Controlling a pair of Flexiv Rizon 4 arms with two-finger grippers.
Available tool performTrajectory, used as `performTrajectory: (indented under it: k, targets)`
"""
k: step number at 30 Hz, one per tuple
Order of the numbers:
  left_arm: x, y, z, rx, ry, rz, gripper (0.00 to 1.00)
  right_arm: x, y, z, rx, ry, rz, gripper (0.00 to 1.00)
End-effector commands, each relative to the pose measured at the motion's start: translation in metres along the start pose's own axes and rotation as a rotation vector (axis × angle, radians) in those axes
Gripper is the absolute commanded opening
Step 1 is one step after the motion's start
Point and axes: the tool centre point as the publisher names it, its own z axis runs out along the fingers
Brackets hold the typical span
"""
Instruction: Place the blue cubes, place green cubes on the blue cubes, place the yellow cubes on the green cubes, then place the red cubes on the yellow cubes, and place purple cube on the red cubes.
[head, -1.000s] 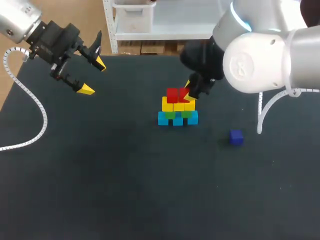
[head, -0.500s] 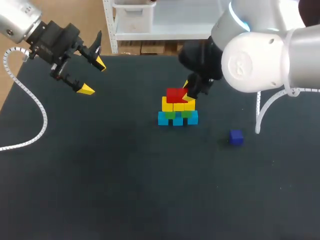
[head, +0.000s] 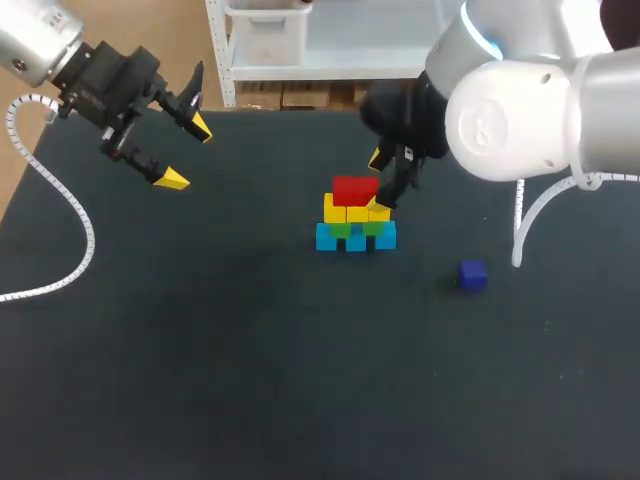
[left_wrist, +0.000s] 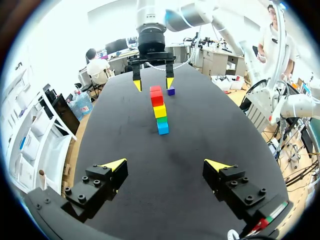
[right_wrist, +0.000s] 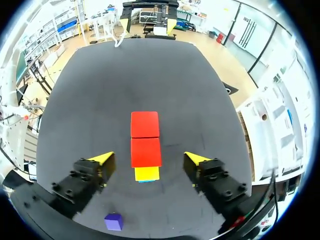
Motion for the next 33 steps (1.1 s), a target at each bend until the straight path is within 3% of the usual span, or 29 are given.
performTrajectory:
  k: [1,7,12,23,33]
  targets:
    - [0.001,0.001,0.000,0.001,-0.001,0.003,1.00,0.013,-0.001,-0.023,0.002,-0.017,0.023,1.00]
    - [0.001,0.001,0.000,0.001,-0.001,0.003,1.00,0.049,0.006,-0.053,-0.004,-0.078,0.057,1.00]
    - [0.001,0.001,0.000,0.001,-0.001,0.003,1.00,0.082,0.025,-0.062,-0.037,-0.104,0.030,1.00]
    - [0.001,0.001,0.000,0.001,-0.001,0.003,1.00,0.126,0.070,-0.041,-0.071,-0.105,0.008,1.00]
    - [0.001,0.001,0.000,0.001,-0.001,0.003,1.00,0.159,0.082,-0.020,-0.063,-0.129,0.019,1.00]
